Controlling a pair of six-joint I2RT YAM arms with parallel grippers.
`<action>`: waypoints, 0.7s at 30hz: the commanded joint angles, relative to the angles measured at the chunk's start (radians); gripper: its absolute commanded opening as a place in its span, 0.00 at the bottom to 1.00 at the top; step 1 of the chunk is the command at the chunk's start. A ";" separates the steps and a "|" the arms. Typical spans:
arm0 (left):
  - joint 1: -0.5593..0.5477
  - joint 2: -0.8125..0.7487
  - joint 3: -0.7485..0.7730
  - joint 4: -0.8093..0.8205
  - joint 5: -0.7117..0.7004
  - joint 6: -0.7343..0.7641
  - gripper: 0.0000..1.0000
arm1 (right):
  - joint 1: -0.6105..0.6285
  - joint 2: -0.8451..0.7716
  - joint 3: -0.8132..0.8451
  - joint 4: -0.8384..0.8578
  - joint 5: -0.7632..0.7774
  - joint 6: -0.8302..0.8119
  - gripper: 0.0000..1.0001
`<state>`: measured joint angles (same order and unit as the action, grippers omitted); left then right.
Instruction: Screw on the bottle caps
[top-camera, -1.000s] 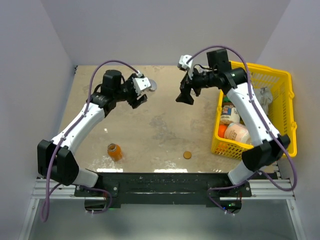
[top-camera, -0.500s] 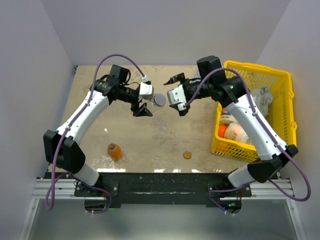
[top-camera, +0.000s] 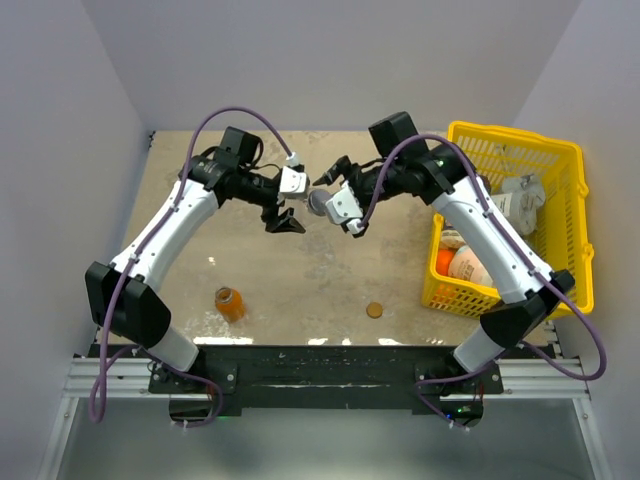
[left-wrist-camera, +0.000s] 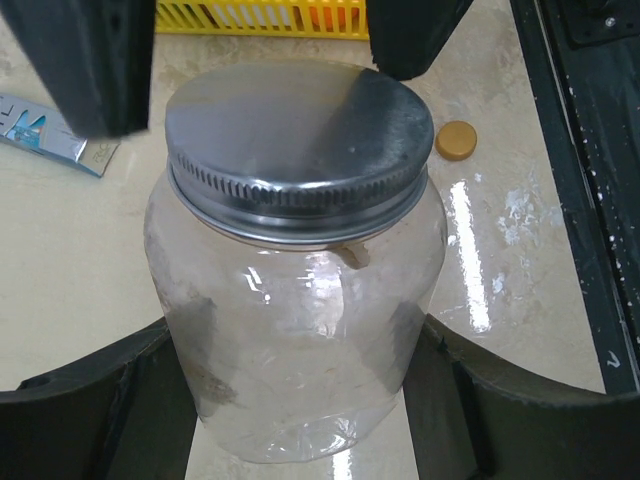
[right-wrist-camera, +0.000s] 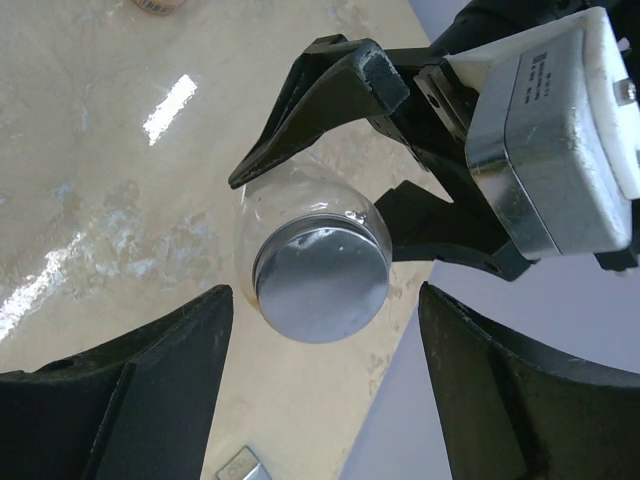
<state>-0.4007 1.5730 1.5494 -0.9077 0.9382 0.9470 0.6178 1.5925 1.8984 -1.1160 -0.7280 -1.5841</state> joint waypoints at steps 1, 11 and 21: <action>-0.009 -0.011 0.043 -0.023 -0.019 0.082 0.00 | 0.011 0.023 0.071 -0.068 -0.044 -0.042 0.76; -0.010 -0.011 0.054 -0.025 -0.044 0.098 0.00 | 0.028 0.081 0.129 -0.133 -0.039 -0.117 0.66; -0.012 -0.005 0.063 -0.023 -0.053 0.101 0.00 | 0.037 0.089 0.094 -0.110 -0.013 -0.134 0.62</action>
<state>-0.4072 1.5730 1.5700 -0.9352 0.8776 1.0180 0.6472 1.6787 1.9873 -1.2144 -0.7273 -1.6894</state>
